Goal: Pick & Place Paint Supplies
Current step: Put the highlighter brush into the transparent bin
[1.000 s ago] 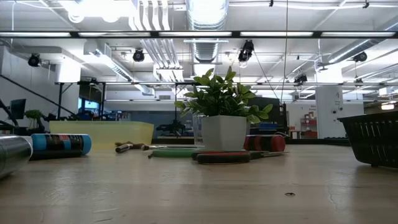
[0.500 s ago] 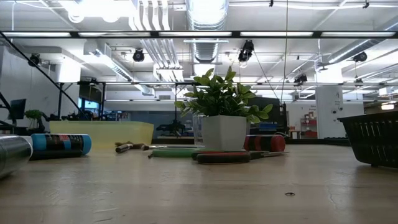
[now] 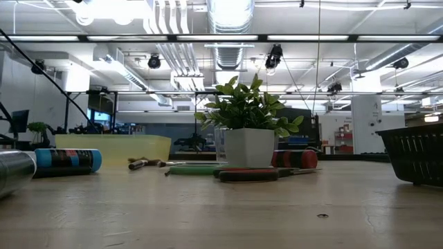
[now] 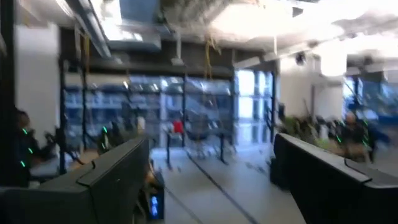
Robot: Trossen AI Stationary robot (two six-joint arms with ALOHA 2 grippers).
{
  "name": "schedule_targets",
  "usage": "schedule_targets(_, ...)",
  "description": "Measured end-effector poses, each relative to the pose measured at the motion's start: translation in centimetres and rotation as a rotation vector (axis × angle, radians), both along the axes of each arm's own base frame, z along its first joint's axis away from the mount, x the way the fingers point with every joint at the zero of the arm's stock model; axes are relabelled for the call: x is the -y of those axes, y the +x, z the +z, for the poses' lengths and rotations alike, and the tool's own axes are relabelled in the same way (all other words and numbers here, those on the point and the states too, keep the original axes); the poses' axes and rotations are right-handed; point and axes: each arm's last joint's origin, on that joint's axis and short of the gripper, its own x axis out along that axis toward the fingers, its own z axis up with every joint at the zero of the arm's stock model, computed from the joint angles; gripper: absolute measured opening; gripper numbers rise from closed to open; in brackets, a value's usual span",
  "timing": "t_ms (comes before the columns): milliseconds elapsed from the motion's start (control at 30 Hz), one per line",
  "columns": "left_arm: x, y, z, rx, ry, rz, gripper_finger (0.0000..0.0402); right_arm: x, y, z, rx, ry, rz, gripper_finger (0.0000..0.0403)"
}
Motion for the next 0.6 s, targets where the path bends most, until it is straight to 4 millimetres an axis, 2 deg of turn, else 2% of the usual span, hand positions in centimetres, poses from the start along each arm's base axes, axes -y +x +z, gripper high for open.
schedule_targets(100, 0.0, 0.0, 0.1, 0.012, -0.001, 0.000, 0.0118, 0.4, 0.5, -0.9, -0.103, 0.042, -0.136, 0.0345)
schedule_targets(200, 0.0, 0.1, 0.2, 0.024, -0.003, 0.000, 0.0118, 0.6, 1.5, -1.3, -0.133, 0.088, -0.228, 0.0345)
schedule_targets(333, 0.0, 0.2, 0.3, 0.041, -0.005, 0.000, 0.0118, 0.6, 2.0, -1.4, -0.133, 0.108, -0.229, 0.0345)
schedule_targets(467, 0.0, 0.3, 0.4, 0.055, -0.006, 0.000, 0.0118, 0.6, 1.9, -1.3, -0.173, 0.014, -0.255, 0.0345)
schedule_targets(600, 0.1, 0.5, 0.5, 0.058, -0.007, 0.000, 0.0118, 0.5, 1.9, -1.4, -0.150, 0.076, -0.225, 0.0345)
